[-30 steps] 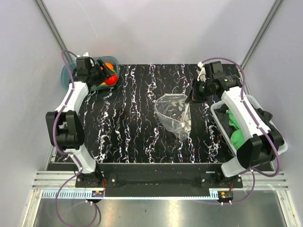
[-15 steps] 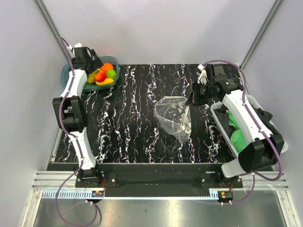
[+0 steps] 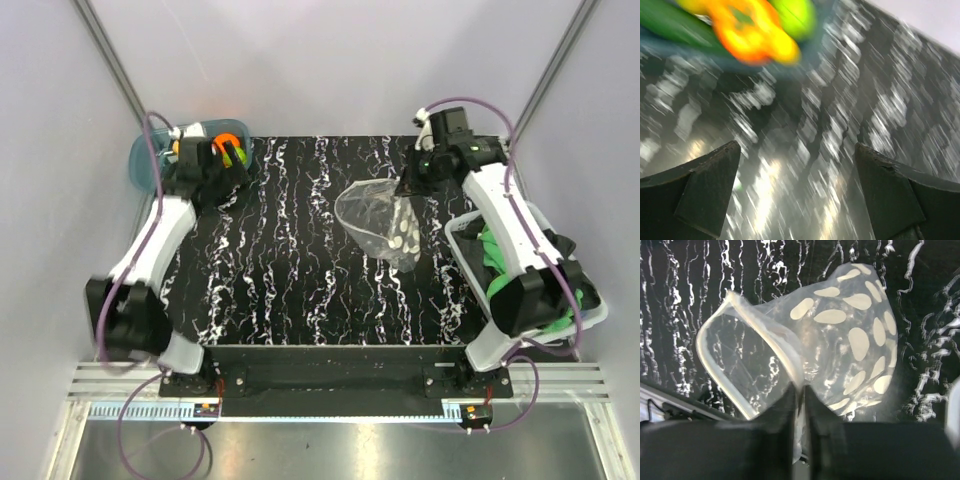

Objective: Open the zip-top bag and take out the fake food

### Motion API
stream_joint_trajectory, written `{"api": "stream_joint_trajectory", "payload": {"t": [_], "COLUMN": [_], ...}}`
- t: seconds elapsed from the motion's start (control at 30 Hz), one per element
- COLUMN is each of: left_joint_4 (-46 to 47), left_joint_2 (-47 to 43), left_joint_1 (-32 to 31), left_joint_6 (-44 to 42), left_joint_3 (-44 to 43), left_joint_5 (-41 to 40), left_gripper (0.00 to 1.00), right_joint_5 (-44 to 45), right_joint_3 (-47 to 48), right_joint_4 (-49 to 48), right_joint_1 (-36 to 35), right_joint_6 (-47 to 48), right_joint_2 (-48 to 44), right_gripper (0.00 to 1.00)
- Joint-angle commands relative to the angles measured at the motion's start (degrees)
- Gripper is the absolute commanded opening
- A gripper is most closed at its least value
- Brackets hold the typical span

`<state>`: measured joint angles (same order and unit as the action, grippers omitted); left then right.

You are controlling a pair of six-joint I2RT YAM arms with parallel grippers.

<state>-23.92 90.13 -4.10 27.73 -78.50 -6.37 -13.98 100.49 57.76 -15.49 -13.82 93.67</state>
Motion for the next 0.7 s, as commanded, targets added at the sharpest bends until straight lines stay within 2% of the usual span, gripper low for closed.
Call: {"api": "stream_joint_trajectory", "payload": {"t": [0.0, 0.1, 0.13, 0.17, 0.33, 0.43, 0.57, 0.67], "left_joint_4": [-1.12, -2.27, -3.40, -3.67, -2.19, -1.83, -1.83, 0.88], "left_joint_2": [-17.21, -27.52, -29.81, -34.36, -48.01, -55.74, -60.32, -61.82], "left_joint_1": [-3.11, -4.95, -6.78, -7.76, -14.26, -15.15, -15.15, -15.15], "left_joint_6": [3.64, 7.07, 7.78, 8.74, 17.09, 18.07, 18.15, 20.08], "left_joint_3": [13.43, 21.16, 22.50, 24.25, 34.53, 35.43, 34.91, 35.95], "left_joint_5": [3.73, 10.57, 13.46, 14.71, 20.68, 24.38, 28.51, 35.27], "left_gripper": [0.99, 0.99, 0.99, 0.99, 0.99, 0.99, 0.99, 0.99], "right_joint_5": [-5.62, -9.48, -9.92, -9.93, -6.25, -7.45, -10.54, -11.42], "right_joint_3": [3.22, 6.56, 6.65, 6.56, -0.70, -8.25, -17.50, -25.32], "right_joint_4": [-6.42, -6.61, -6.34, -6.17, -7.75, -10.72, -15.65, -21.87], "right_joint_1": [-1.38, -2.70, -4.27, -4.99, -8.94, -9.30, -9.30, -9.39], "right_joint_6": [-4.10, -6.12, -6.21, -6.56, -10.69, -13.67, -17.02, -20.18], "right_joint_2": [5.29, 7.75, 7.58, 7.32, -1.79, -8.30, -14.20, -20.52], "right_gripper": [0.38, 0.55, 0.85, 0.99, 1.00, 1.00, 1.00, 1.00]}}
